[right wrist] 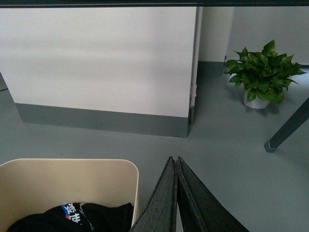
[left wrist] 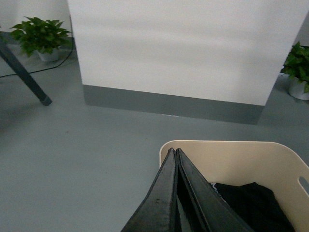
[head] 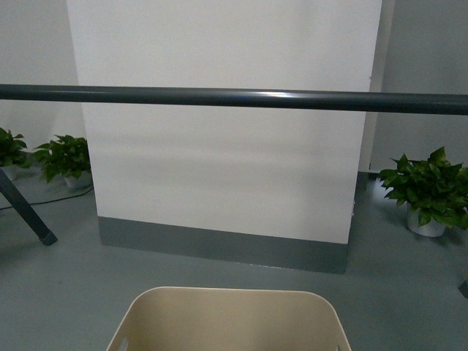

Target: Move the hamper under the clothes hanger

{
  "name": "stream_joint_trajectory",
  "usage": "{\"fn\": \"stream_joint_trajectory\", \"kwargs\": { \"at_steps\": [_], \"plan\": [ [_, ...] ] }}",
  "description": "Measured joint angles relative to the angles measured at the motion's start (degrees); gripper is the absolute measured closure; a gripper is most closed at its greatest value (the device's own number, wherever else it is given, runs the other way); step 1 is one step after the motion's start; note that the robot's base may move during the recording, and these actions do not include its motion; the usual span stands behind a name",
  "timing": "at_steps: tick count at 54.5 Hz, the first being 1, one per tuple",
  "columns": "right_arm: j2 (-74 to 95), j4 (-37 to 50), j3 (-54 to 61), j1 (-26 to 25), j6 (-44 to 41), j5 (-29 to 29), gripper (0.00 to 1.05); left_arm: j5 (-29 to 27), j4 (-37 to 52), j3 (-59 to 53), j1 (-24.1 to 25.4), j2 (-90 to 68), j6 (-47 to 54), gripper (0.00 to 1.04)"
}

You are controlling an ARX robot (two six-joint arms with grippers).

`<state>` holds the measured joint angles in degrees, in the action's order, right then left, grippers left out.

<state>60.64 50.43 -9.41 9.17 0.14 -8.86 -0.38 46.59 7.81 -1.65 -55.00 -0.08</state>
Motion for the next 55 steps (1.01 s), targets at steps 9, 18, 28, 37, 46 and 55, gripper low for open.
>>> {"fn": "stream_joint_trajectory", "kwargs": {
  "at_steps": [9,18,28,37,46,55],
  "plan": [
    [-7.3,-3.8,3.4,-2.4,0.0,2.4,1.03,0.3,-3.8,-2.8,1.5,6.8,0.0,1.01],
    [-11.0,-3.4,6.8,-4.7,0.0,4.7,1.03,0.4,-3.5,-5.9,1.5,10.3,0.0,1.01],
    [-19.6,-10.8,8.7,-9.0,0.0,8.6,1.03,0.4,-10.6,-6.8,1.5,18.2,0.0,1.01],
    [-27.0,-17.5,9.1,-9.0,0.0,8.7,1.03,0.4,-16.9,-6.8,1.5,25.0,0.0,1.01],
    [-32.0,-22.1,9.1,-9.0,0.0,8.8,1.03,0.4,-21.2,-6.8,1.5,29.6,0.0,1.01],
    [-37.8,-27.6,9.1,-9.0,0.0,8.8,1.03,0.4,-26.2,-6.8,1.5,34.7,0.0,1.01]
  ]
}}
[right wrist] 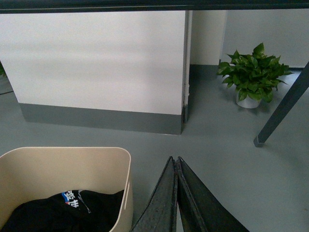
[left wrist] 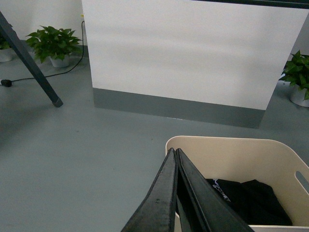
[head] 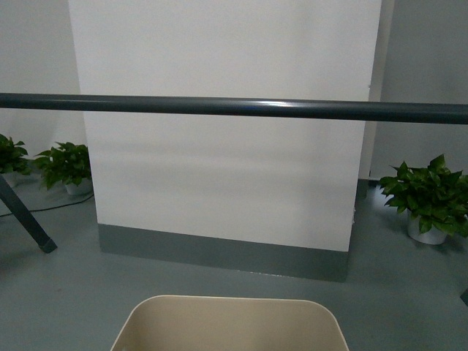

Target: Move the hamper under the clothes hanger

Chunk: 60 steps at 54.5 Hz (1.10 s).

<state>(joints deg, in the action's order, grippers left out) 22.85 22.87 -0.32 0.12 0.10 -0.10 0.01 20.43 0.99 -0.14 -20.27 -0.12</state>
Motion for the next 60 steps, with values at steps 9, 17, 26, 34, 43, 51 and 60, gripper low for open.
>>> {"fn": "stream_joint_trajectory", "kwargs": {
  "at_steps": [9,17,26,34,43,51,60],
  "plan": [
    [-4.4,-4.3,0.0,0.0,0.0,0.0,1.03,0.0,-3.9,0.0,0.0,4.0,0.0,1.01],
    [-6.8,-6.7,0.0,0.0,0.0,0.0,1.03,0.0,-5.9,0.0,0.0,6.1,0.0,1.01],
    [-9.2,-9.0,0.0,0.0,0.0,0.0,1.03,0.0,-8.1,0.0,0.0,8.2,0.0,1.01],
    [-10.9,-10.8,0.0,0.0,0.0,0.0,1.03,0.0,-9.6,0.0,0.0,9.7,0.0,1.01],
    [-12.8,-12.7,0.0,0.0,0.0,0.0,1.03,0.0,-18.8,0.0,0.0,17.0,0.0,1.01],
    [-20.8,-22.3,0.0,0.0,0.0,0.2,1.03,-0.1,-20.3,0.0,0.0,19.9,0.0,1.01],
    [-22.5,-22.8,0.0,0.0,0.0,0.2,1.03,0.0,-20.3,0.0,0.0,20.0,0.0,1.01]
  ]
}}
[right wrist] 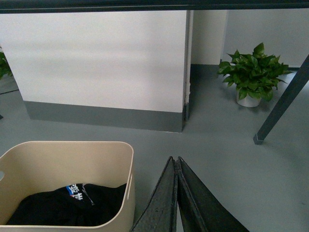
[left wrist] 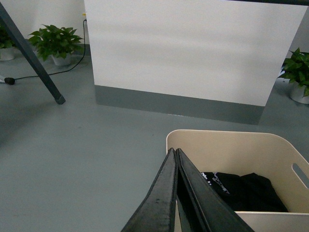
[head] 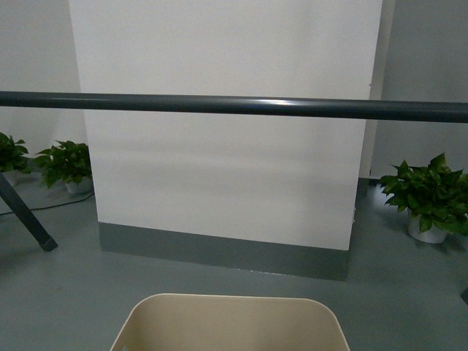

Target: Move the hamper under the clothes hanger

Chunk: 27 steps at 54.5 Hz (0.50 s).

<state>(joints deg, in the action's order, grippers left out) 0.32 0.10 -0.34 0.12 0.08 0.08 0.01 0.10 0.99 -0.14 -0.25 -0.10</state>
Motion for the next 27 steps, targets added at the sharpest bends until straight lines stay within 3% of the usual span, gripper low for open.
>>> {"fn": "stream_joint_trajectory", "kwargs": {
  "at_steps": [15,27],
  "plan": [
    [-0.1,0.0,0.0,0.0,0.0,0.0,1.03,0.0,0.0,0.0,0.0,0.0,-0.1,1.00],
    [-0.1,0.0,0.0,0.0,-0.1,0.0,0.68,0.0,0.0,0.0,0.0,0.0,0.0,0.63]
  ]
}}
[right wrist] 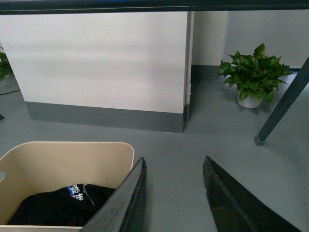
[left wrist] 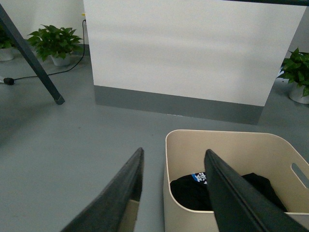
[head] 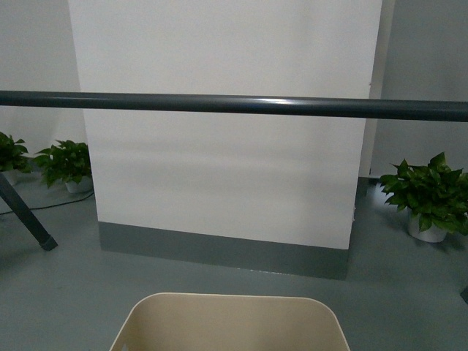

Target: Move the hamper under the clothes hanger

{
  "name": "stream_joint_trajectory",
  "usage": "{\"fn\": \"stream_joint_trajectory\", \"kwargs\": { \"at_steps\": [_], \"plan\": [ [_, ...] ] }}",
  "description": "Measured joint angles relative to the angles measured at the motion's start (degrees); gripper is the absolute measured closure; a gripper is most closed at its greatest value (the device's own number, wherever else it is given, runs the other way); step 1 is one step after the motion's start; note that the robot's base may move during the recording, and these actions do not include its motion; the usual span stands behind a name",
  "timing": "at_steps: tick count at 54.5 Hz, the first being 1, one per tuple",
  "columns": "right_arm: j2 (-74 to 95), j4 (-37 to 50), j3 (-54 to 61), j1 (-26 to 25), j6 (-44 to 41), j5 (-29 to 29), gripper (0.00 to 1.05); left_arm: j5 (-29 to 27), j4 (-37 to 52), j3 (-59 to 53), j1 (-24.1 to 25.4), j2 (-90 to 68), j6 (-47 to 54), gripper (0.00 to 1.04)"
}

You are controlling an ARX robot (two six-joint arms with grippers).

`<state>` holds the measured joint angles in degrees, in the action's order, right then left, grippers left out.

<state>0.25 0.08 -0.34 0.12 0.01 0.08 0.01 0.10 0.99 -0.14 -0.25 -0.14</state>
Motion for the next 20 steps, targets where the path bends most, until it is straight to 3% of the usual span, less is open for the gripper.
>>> {"fn": "stream_joint_trajectory", "kwargs": {
  "at_steps": [15,17,20],
  "plan": [
    [0.0,0.0,0.0,0.0,0.0,0.0,0.13,0.0,0.0,0.0,0.0,0.0,0.0,0.08],
    [0.0,0.0,0.0,0.0,0.0,0.0,0.07,0.0,0.0,0.0,0.0,0.0,0.0,0.05],
    [0.0,0.0,0.0,0.0,0.0,0.0,0.08,0.0,0.0,0.0,0.0,0.0,0.0,0.07]
  ]
}}
